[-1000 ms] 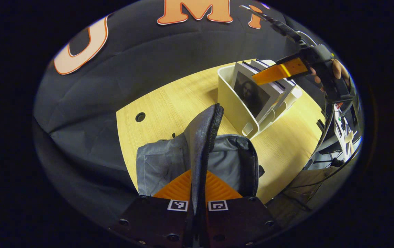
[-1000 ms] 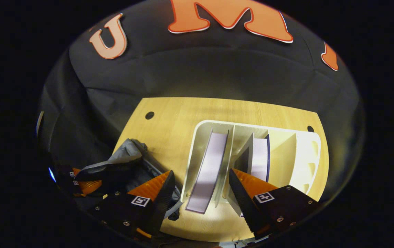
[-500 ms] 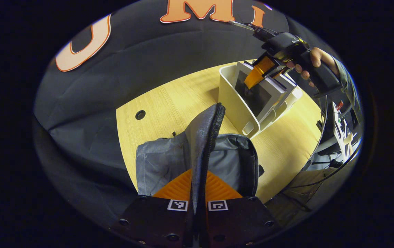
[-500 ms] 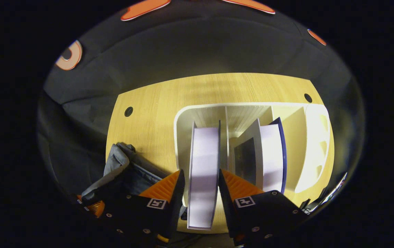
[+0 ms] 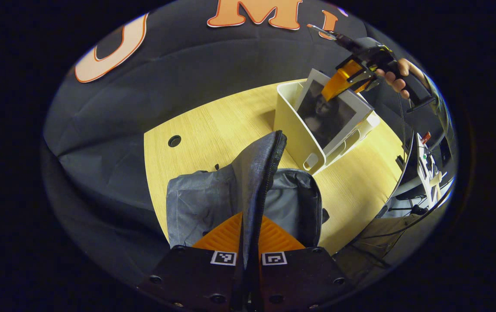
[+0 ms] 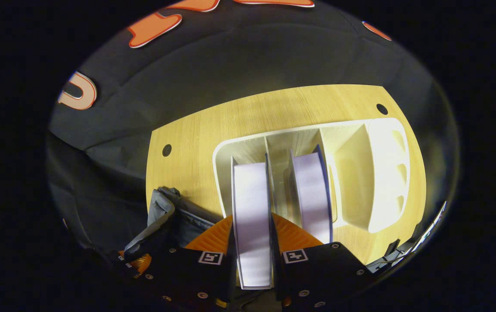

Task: Open the schoolbag, grab two books from the bookshelf and put them into the schoolbag.

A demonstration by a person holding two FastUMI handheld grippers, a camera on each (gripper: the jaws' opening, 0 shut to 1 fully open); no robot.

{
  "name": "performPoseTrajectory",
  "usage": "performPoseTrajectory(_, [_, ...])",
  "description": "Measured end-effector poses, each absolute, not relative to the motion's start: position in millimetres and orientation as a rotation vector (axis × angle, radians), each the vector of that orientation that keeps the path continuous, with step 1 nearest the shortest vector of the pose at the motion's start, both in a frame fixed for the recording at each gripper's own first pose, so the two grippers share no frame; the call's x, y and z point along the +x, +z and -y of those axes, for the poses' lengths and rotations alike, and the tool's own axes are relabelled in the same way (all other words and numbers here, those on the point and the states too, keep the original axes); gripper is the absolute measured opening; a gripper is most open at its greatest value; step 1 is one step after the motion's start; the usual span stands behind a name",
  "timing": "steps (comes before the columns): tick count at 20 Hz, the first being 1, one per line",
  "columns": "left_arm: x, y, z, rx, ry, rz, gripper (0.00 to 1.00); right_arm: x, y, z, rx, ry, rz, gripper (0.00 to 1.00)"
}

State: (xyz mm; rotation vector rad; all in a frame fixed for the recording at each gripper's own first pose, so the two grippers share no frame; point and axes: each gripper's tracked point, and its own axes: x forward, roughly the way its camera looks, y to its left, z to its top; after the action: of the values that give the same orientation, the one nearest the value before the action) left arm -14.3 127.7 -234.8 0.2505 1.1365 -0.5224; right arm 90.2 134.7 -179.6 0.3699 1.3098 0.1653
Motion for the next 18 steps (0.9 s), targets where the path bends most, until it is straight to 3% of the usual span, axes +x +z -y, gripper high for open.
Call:
performPoseTrajectory(10, [-22.6, -238.4, -127.4, 0.228, -0.531, -1.128, 0.07, 53.2, -109.3, -103.6, 0.493, 0.266, -1.176, 0.34])
performPoseTrajectory(18, [-26.5, -241.7, -126.8, 0.190, -0.550, -1.127, 0.07, 17.0, -93.2, -96.3, 0.677, 0.244, -1.108, 0.33])
